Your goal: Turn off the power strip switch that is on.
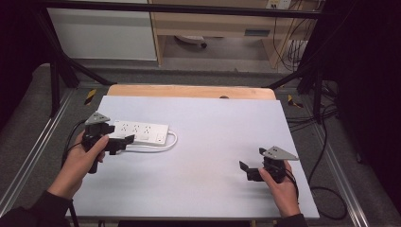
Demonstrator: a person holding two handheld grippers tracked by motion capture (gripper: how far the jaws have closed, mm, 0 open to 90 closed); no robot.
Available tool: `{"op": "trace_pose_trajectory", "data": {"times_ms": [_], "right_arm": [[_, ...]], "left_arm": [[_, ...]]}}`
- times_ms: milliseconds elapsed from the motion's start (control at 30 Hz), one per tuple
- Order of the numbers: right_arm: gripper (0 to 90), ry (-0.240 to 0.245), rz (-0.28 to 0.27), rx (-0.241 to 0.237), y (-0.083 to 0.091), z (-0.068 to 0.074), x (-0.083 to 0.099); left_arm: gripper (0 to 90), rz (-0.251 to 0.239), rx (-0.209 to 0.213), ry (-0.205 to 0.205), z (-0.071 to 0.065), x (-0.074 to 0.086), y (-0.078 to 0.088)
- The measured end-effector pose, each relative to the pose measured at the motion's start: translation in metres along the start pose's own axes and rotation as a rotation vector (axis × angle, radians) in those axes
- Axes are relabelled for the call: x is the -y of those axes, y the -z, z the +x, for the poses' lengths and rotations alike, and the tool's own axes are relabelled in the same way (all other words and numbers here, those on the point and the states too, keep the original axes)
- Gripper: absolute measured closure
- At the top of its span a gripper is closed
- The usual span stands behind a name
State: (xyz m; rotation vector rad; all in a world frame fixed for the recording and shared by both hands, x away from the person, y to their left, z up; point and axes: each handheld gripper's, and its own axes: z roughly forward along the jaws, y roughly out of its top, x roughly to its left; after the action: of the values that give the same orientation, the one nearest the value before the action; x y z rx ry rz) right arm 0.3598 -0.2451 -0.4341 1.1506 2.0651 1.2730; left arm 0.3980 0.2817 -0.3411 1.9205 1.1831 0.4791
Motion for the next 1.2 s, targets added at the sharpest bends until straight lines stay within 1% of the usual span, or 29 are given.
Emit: {"op": "trace_pose_trajectory", "data": {"times_ms": [200,300,467,633,700,733,867,933,967,1033,1133,1167,1200], "right_arm": [[3.0,0.002,0.002,-0.005,0.000,0.000,0.000],[2.8,0.000,0.002,-0.007,0.000,0.000,0.000],[2.8,0.001,0.002,-0.007,0.000,0.000,0.000],[2.8,-0.002,-0.002,-0.002,0.001,-0.001,0.000],[2.8,-0.005,-0.003,0.001,0.001,-0.002,0.001],[2.8,-0.007,-0.004,0.003,0.002,-0.003,0.001],[2.7,-0.010,-0.006,0.010,0.003,-0.004,0.001],[2.7,-0.012,-0.004,0.015,0.003,-0.005,0.001],[2.6,-0.013,-0.004,0.018,0.003,-0.006,0.002],[2.6,-0.014,0.001,0.022,0.003,-0.006,0.002],[2.6,-0.016,0.015,0.036,0.001,-0.007,0.003],[2.6,-0.018,0.020,0.043,0.000,-0.008,0.003],[2.5,-0.027,0.031,0.050,-0.001,-0.008,0.004]], "left_arm": [[11.3,-0.030,-0.005,0.004,0.000,0.008,0.017],[11.3,-0.045,-0.011,0.001,-0.001,0.015,0.024],[11.3,-0.067,-0.007,0.005,-0.003,0.027,0.036],[11.3,-0.085,-0.011,0.013,-0.002,0.040,0.043],[11.3,-0.094,-0.021,0.017,-0.002,0.047,0.045],[11.3,-0.103,-0.024,0.025,-0.002,0.051,0.046],[12.0,-0.133,-0.029,0.042,-0.004,0.070,0.045],[12.0,-0.145,-0.022,0.053,-0.006,0.082,0.041],[11.9,-0.146,-0.019,0.051,-0.007,0.087,0.038],[11.8,-0.140,-0.019,0.054,-0.010,0.098,0.032],[12.0,-0.137,-0.004,0.057,-0.015,0.112,0.024],[12.0,-0.133,0.004,0.052,-0.017,0.115,0.022],[11.6,-0.117,0.017,0.039,-0.019,0.118,0.019]]}}
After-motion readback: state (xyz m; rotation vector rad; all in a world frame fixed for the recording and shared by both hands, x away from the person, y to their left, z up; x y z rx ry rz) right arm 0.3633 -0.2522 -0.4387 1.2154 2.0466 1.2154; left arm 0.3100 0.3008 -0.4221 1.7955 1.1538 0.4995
